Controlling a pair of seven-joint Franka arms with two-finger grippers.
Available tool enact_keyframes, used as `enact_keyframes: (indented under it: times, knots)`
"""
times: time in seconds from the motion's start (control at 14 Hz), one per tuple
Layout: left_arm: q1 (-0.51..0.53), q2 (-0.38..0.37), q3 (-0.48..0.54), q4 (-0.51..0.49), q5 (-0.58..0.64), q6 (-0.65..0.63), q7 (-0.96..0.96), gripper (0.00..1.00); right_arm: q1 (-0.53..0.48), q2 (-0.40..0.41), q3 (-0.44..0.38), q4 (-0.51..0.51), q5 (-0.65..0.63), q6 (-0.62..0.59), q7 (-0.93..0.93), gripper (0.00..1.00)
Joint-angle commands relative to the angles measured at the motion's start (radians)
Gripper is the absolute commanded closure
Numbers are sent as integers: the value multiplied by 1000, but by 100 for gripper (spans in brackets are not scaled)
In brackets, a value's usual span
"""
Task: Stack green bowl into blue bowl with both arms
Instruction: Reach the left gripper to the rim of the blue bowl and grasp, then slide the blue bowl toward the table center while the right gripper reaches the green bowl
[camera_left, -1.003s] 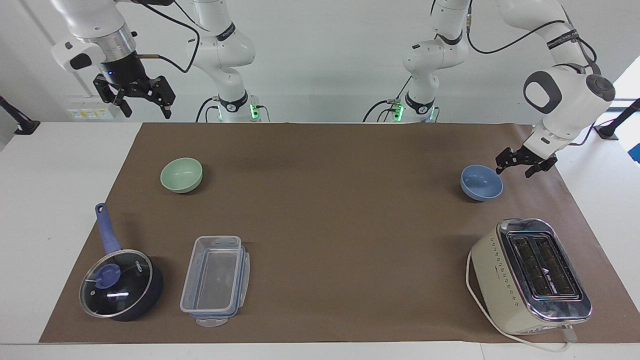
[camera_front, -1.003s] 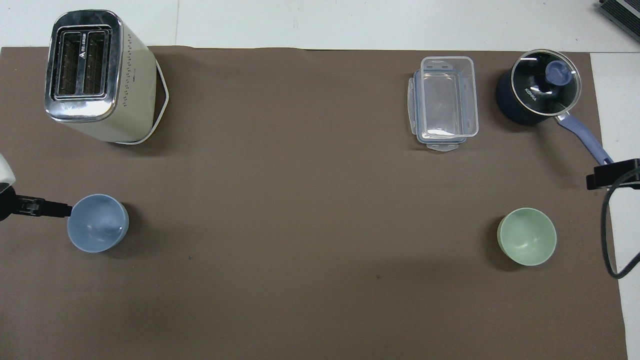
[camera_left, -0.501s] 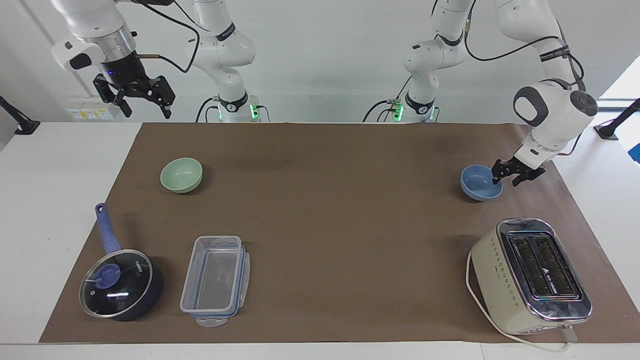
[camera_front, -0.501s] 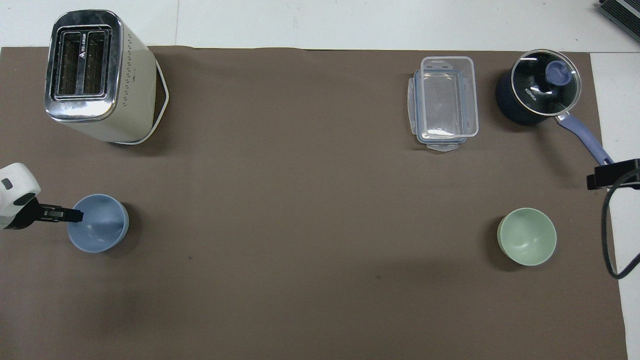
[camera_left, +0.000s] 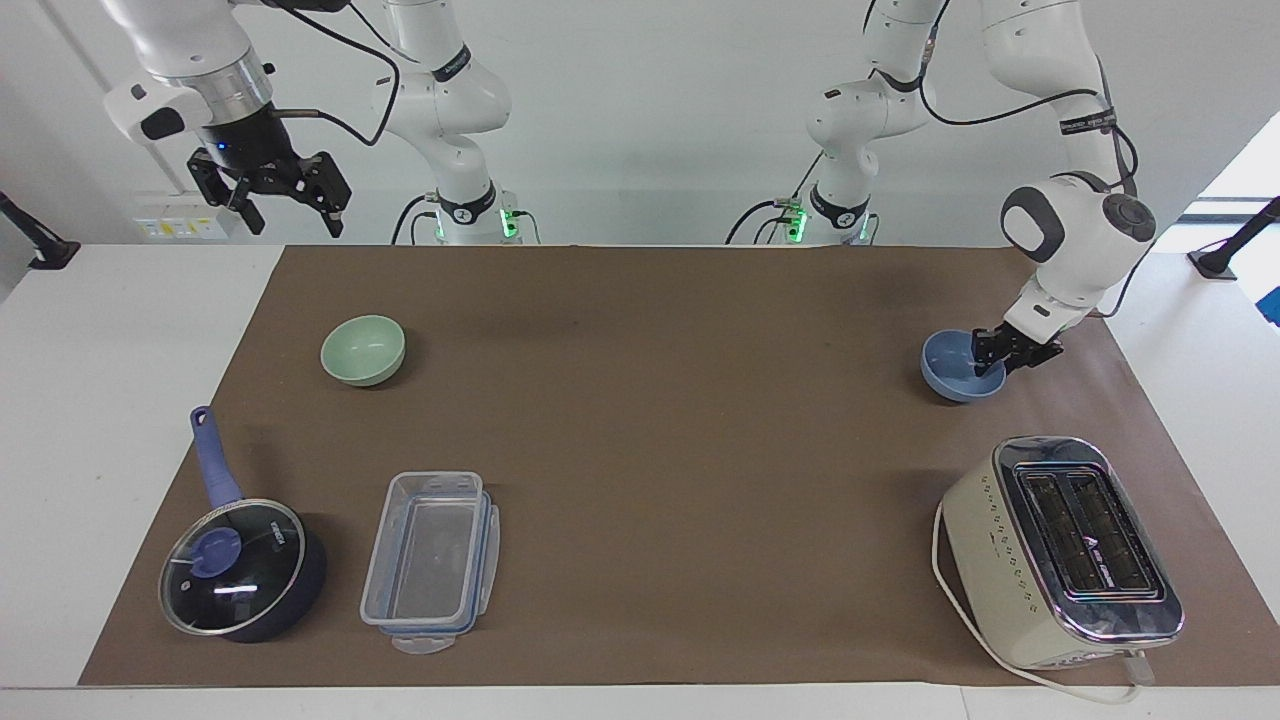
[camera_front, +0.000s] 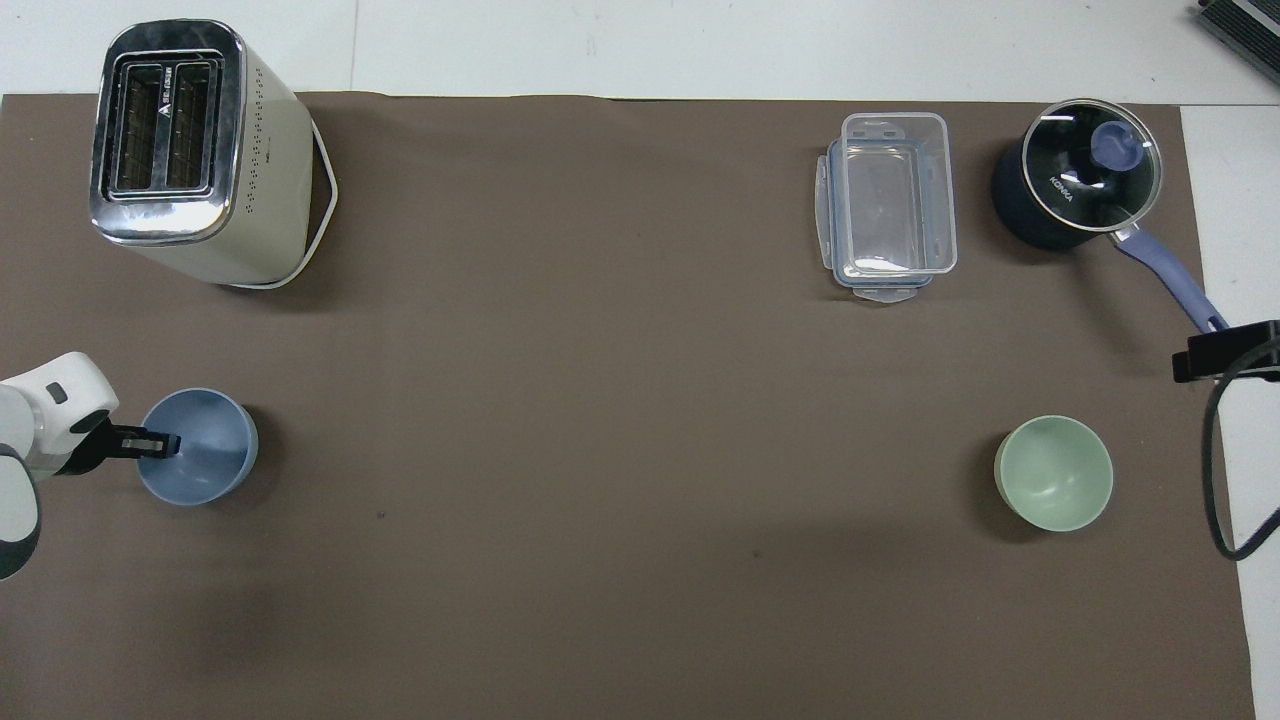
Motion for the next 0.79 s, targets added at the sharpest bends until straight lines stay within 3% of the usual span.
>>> enact_keyframes:
  times: [0.0,0.21,0.43,0.72]
  knots:
    - [-8,-17,2,-16,-15,23,7,100,-8,-31,2,-41,-16,29,-28,0]
    - [-24,-31,2,-1,-15,2,4,100,-8,-31,2,-41,-16,27,-28,0]
    - [-28,-63,-10,55,-15,-104,-15,100,-8,-31,2,-41,-16,29,-30,0]
    - [-180,-92,-10,85,-15,-141,-212,100,-8,-31,1,-41,-16,29,-32,0]
